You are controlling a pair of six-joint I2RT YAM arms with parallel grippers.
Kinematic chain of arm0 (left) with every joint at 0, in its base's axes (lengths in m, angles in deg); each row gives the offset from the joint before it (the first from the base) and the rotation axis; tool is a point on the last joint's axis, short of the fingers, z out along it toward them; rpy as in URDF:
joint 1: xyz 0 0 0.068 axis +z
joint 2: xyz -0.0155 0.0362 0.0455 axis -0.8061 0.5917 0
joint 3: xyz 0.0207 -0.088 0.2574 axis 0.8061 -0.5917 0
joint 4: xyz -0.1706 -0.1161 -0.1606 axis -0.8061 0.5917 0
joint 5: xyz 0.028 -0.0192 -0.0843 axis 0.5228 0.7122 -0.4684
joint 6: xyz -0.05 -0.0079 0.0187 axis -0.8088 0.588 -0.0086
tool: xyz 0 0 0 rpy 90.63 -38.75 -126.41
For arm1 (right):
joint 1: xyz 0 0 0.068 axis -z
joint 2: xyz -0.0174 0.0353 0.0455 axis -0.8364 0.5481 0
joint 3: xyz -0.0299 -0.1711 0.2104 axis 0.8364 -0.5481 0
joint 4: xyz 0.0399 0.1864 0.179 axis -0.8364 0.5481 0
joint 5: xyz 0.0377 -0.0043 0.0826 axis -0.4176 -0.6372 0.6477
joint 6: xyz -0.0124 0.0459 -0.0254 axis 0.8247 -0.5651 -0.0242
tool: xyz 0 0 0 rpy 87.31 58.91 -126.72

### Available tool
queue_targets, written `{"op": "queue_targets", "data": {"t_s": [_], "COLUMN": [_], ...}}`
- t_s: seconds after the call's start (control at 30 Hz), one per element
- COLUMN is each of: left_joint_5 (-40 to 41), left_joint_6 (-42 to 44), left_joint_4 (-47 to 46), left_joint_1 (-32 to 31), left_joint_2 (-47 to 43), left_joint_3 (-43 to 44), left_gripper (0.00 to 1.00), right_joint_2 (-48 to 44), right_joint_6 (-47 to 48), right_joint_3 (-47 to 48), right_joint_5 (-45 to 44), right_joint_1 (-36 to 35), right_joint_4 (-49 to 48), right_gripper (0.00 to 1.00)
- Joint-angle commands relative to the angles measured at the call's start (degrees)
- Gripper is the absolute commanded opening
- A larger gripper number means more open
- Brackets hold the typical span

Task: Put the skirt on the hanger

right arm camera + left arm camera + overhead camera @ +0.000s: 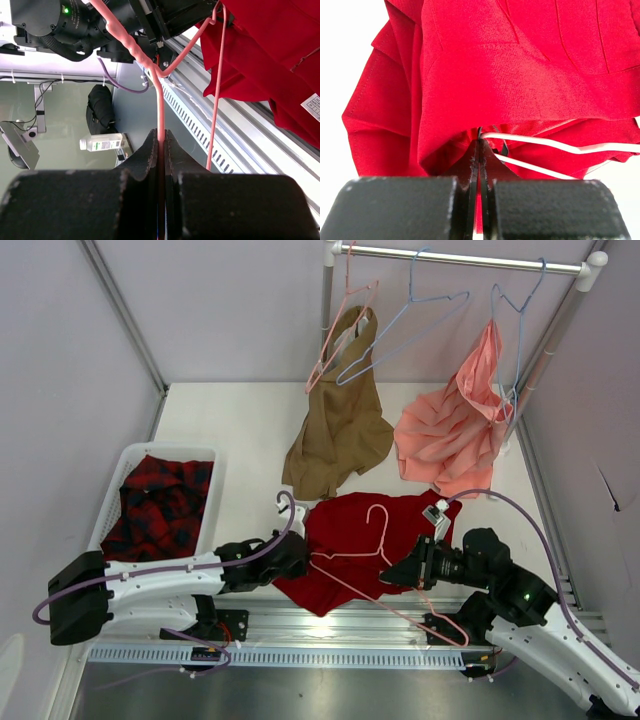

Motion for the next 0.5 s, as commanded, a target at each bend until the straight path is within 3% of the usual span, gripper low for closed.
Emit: {"op": "queue_targets", "data": {"t_s": [0.0, 0.47], "left_joint_5": [2.02, 0.97], "left_joint_6": [0.92, 4.17], "left_joint_4": [-1.01, -2.95], "left_joint_1": [-0.78, -2.8], "left_joint_2": [0.0, -1.05], "left_joint_3": [2.27, 3.5], "left_gripper": [0.0, 0.0], "right_joint_2": [-0.48, 2.07], "right_joint_6": [-0.58, -0.49], "right_joint_3": [1.0, -2.25], "right_joint_5": [1.02, 0.4], "right_joint_1": [-0.3, -0.48], "right_joint_4": [-2.02, -8.0], "right_gripper": [0.0, 0.0]}}
